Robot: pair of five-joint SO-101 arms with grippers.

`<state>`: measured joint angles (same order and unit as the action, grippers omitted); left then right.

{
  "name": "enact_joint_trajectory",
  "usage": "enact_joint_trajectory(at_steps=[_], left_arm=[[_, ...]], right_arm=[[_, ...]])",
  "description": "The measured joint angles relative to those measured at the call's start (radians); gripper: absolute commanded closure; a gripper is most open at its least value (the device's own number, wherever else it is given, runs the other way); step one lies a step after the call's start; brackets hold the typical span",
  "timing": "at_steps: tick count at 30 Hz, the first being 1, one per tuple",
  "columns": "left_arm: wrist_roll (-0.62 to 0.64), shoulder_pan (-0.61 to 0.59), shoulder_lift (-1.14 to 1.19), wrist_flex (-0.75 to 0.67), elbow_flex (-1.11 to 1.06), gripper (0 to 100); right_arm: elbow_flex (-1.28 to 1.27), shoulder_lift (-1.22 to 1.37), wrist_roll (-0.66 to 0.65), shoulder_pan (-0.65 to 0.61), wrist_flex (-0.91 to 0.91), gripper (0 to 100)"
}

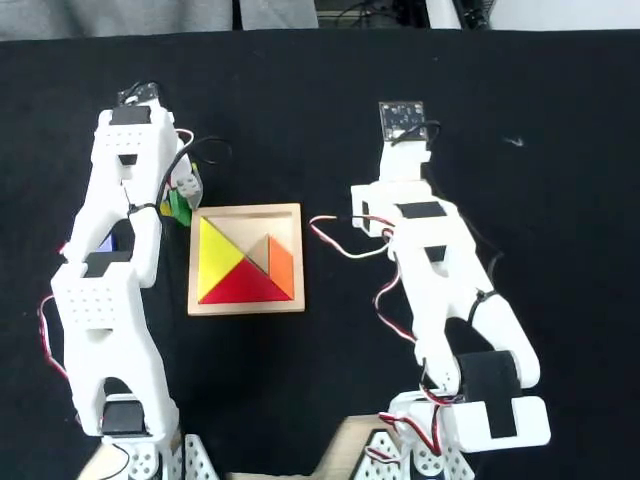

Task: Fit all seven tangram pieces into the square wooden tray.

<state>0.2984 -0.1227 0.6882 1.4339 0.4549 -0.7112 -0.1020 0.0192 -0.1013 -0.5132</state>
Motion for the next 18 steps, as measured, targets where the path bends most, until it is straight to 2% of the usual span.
enact_joint_trajectory(at_steps=[12,16,18], left_arm=[[0.002,0.000,0.000,0.000,0.000,87],[0.002,0.000,0.000,0.000,0.000,98],[0.003,0.000,0.000,0.000,0.000,95]], right_arm=[[0.000,0.000,0.000,0.000,0.000,97.6],[0.000,0.000,0.000,0.000,0.000,97.6],[0.000,0.000,0.000,0.000,0.000,97.6]])
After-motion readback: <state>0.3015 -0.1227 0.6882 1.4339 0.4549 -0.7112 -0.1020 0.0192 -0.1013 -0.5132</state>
